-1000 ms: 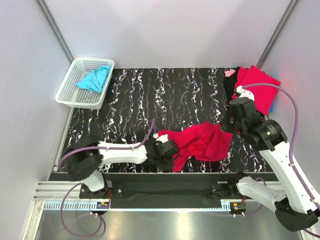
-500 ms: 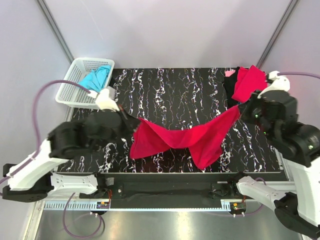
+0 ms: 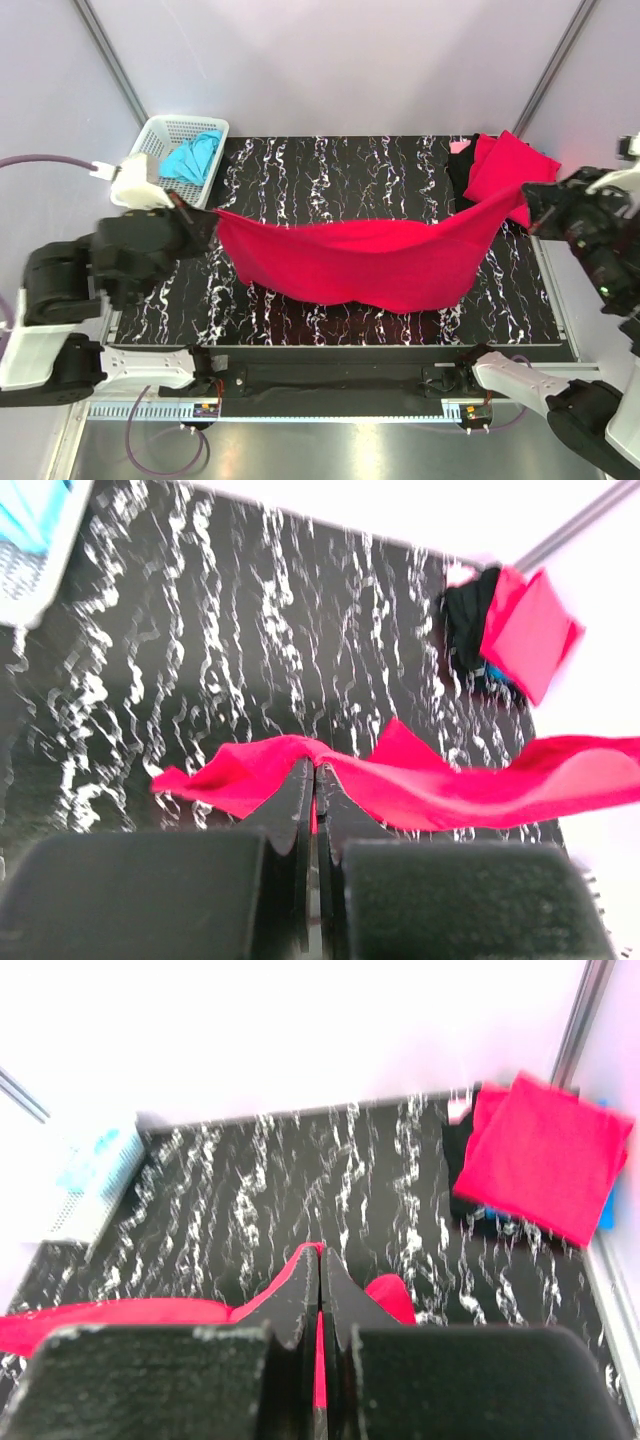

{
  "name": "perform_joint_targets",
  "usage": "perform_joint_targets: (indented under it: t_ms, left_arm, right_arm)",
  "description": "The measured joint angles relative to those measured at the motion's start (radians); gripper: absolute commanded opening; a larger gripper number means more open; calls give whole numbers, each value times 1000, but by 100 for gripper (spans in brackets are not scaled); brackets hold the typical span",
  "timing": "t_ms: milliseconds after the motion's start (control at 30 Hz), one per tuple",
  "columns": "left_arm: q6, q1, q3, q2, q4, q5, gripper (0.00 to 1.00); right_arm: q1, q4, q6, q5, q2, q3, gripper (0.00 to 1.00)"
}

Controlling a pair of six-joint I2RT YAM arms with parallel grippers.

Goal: Fold and stack the t-shirts
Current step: Flatten the tshirt out

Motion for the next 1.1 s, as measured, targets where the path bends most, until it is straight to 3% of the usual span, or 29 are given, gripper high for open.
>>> perform_joint_targets:
  t_ms: [267, 533, 833, 1100]
  left_arm:
    - [149, 0, 132, -92, 40, -39, 0]
    - [279, 0, 56, -164, 194, -35, 0]
    - [307, 13, 125, 42, 221, -38, 0]
    - [253, 444, 303, 323, 105, 187, 0]
  right_arm:
    - [0, -7, -57, -71, 26, 276, 0]
    - [0, 27, -88, -105, 36, 278, 0]
    - [0, 51, -90, -123, 131, 205, 0]
    - [0, 56, -108, -115, 196, 174, 0]
